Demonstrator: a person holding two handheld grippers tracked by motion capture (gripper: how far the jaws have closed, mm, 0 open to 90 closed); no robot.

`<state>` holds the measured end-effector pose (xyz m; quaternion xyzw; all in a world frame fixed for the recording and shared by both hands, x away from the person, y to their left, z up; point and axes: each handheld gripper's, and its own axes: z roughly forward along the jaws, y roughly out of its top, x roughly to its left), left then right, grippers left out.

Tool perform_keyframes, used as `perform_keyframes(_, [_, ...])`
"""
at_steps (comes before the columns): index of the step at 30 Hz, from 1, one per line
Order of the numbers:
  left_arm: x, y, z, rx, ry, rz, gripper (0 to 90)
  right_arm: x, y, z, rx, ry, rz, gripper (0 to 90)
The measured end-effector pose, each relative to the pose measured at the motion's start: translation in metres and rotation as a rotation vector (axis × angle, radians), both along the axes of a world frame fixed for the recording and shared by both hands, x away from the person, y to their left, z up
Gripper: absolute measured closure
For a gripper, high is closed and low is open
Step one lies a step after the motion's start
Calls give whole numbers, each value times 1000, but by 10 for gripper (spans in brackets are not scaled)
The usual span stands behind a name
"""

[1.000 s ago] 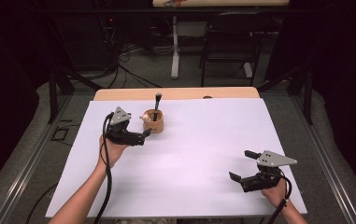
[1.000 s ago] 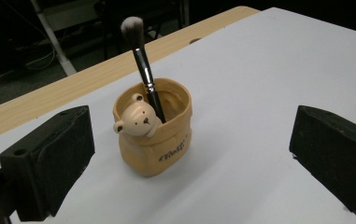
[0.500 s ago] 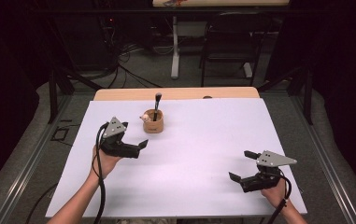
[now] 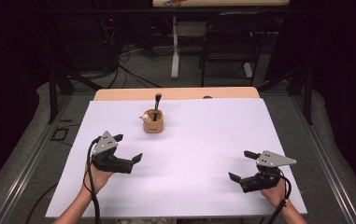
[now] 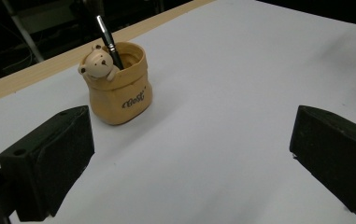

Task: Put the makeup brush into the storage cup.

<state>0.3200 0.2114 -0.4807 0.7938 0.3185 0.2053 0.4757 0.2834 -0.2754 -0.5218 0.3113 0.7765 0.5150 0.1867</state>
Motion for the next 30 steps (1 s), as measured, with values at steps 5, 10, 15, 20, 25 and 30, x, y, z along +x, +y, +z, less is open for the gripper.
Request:
perform_keyframes(5, [-7, 6, -4, -14, -3, -6, 0, 0, 0, 0, 0, 1, 2, 0])
perform_keyframes(10, [-18, 13, -12, -26, 2, -28, 0, -1, 0, 0, -1, 0, 3, 0])
perform_keyframes(15, [-23, 19, -17, -38, 8, -40, 0, -1, 0, 0, -1, 0, 4, 0])
perform_keyframes(20, [-27, 27, -27, -41, 22, -49, 0, -1, 1, 0, 0, -4, 7, 0])
perform_keyframes(25, [-31, 31, -34, -31, 16, -65, 0, -2, 1, -1, -2, -7, 15, 0])
perform_keyframes(30, [-36, 39, -39, -37, 3, -63, 0, -1, 1, -1, 1, -7, 16, 0])
